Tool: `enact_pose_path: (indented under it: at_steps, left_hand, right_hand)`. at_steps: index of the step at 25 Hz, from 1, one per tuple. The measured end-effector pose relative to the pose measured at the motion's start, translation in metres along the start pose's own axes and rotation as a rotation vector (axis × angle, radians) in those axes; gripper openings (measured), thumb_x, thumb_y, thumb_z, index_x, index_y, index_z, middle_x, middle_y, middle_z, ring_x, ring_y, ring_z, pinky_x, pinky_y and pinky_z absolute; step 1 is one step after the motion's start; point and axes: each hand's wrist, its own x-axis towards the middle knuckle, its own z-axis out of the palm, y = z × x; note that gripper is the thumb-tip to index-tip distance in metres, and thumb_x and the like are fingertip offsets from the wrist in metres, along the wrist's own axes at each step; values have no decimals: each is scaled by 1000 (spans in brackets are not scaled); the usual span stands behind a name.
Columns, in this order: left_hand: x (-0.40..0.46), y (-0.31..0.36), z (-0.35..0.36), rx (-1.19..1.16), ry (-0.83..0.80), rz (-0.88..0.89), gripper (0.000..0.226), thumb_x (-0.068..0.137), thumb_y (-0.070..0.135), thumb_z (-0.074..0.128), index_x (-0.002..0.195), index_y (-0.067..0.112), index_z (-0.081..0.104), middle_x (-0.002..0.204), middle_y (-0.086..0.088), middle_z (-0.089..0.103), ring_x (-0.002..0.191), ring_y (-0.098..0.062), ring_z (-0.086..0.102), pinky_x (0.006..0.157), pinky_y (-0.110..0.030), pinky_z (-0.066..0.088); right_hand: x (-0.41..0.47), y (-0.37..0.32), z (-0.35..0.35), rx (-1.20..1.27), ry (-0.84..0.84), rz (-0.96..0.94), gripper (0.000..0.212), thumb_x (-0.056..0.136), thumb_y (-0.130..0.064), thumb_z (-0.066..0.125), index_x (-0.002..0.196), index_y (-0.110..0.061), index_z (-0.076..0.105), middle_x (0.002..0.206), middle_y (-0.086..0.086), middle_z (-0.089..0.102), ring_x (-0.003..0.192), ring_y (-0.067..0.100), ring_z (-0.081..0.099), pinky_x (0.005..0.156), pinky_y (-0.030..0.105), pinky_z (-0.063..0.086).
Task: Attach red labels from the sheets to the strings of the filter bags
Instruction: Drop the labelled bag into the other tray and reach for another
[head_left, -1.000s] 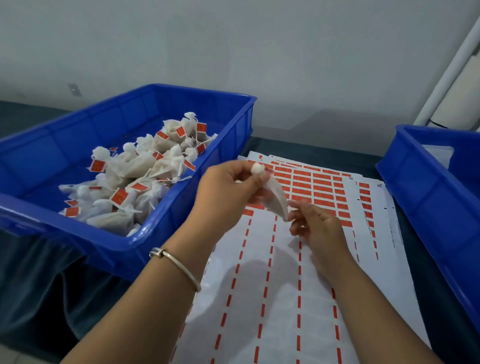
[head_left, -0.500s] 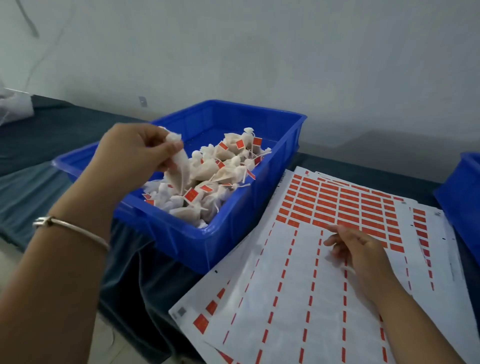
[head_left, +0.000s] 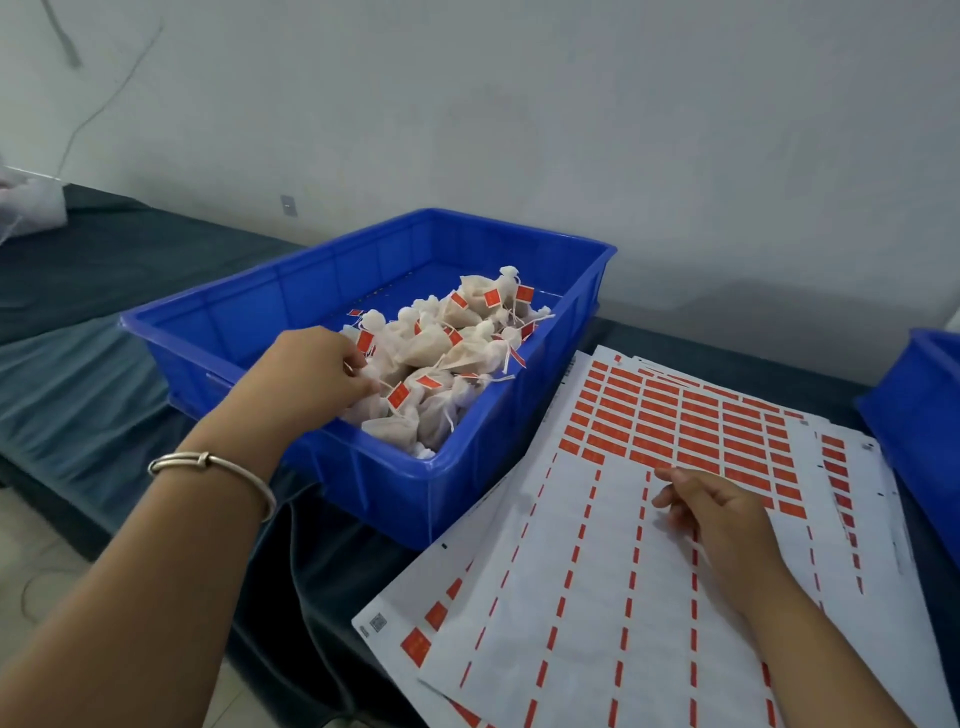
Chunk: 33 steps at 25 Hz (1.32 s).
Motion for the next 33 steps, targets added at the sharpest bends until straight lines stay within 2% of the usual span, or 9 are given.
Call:
enact_pose_path:
  at_steps: [7,11,15,17,19,23,26,29,33]
  left_hand:
    - [-34,62,-11,-472,255,182,6,84,27,66,79,31,65,67,19,61,64,-2,58,60,-16,42]
    - [-55,147,27,-501,-21,434,6,88,32,60,82,34,61,67,20,56,64,0,56,57,-9,40]
    - [-55,218,101,-407,-305,468,17,92,34,54,90,24,67,76,7,64,68,-7,59,62,-18,46]
    - [-57,240,139,-349,-374,452,21,94,33,52,105,23,66,95,4,67,79,-12,62,69,-20,47]
    - [-62,254,170,-325,-390,464,30,95,34,49,120,23,60,119,4,61,100,-17,60,85,-28,47]
    - [-67,260,216,-167,-248,643,45,97,45,30,139,30,36,150,11,31,139,-17,26,114,-40,12]
    - [-63,256,229,-117,-210,648,50,96,51,23,144,34,24,155,13,18,144,-14,11,107,-35,-5]
    - [-64,257,234,-71,-182,648,53,96,53,19,146,34,19,156,14,13,144,-12,7,105,-34,-9]
    - [-63,258,236,-36,-197,615,57,94,57,15,147,36,13,156,17,5,144,-10,1,103,-34,-16]
  right_hand:
    - [0,-4,1,12,9,52,29,95,-33,50,82,-17,71,72,-4,68,72,13,64,60,11,47]
    - [7,-9,3,49,103,152,12,92,-24,58,92,-21,70,86,-8,69,75,13,66,52,8,46]
    - [25,-36,-24,79,290,145,5,90,-31,62,91,-29,67,82,-13,68,74,13,67,55,15,49]
    - [38,-60,-58,91,388,65,6,90,-34,62,86,-31,65,73,-12,69,64,6,69,51,17,51]
    - [53,-86,-100,82,467,-46,13,91,-31,61,79,-30,64,65,-14,68,52,-2,62,49,15,48]
    - [77,-114,-198,61,638,-170,18,90,-17,58,75,-25,64,62,-10,66,44,1,53,48,17,46]
    - [83,-77,-258,-163,677,-1,16,93,-16,53,91,-15,68,72,-7,65,54,5,55,54,20,48]
    - [88,-19,-296,-416,532,249,23,95,-10,49,110,-7,66,102,6,67,79,17,59,73,30,50]
    - [110,15,-300,-610,379,363,29,94,-11,54,121,-6,62,126,11,60,109,28,58,95,41,47]
